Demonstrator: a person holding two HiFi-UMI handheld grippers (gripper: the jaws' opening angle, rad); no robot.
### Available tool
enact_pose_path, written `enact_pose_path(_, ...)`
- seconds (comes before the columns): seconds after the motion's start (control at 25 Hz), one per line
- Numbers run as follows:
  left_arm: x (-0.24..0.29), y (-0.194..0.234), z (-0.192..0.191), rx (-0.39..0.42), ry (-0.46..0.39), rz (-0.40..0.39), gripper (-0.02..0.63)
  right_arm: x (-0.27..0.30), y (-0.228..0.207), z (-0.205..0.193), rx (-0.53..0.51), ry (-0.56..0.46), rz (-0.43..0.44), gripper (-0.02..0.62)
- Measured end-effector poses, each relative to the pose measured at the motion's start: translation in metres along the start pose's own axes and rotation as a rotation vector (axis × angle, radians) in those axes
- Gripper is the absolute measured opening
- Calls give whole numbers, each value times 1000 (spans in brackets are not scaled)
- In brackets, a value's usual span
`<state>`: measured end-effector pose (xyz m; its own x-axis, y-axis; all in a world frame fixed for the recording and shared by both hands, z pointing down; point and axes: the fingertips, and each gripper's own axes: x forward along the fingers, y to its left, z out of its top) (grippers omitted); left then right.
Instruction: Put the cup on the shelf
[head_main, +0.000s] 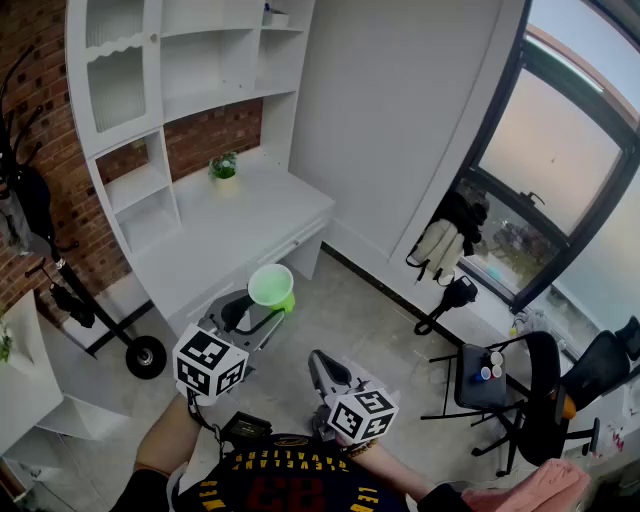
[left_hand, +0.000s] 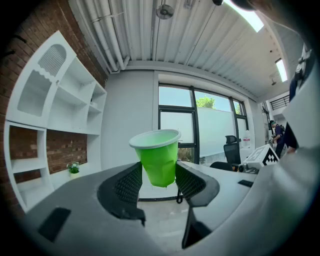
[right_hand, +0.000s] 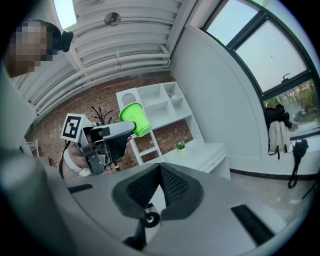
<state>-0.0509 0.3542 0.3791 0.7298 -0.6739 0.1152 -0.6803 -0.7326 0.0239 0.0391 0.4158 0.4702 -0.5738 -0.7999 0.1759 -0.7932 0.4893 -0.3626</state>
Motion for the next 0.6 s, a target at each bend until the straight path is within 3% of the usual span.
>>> enact_pose_path(0.28,-73,11,-28,13,70,79,213,-4,65,-37,-28,23,31,6)
enact_pose_path(0.44,-72,-6,-36,29,105,95,213,-17,59,-46,-12,18,50,6)
enact_pose_path(0.6,-38,-21,-35,2,121,108,213,-31,27,-42,53,-13,74,6)
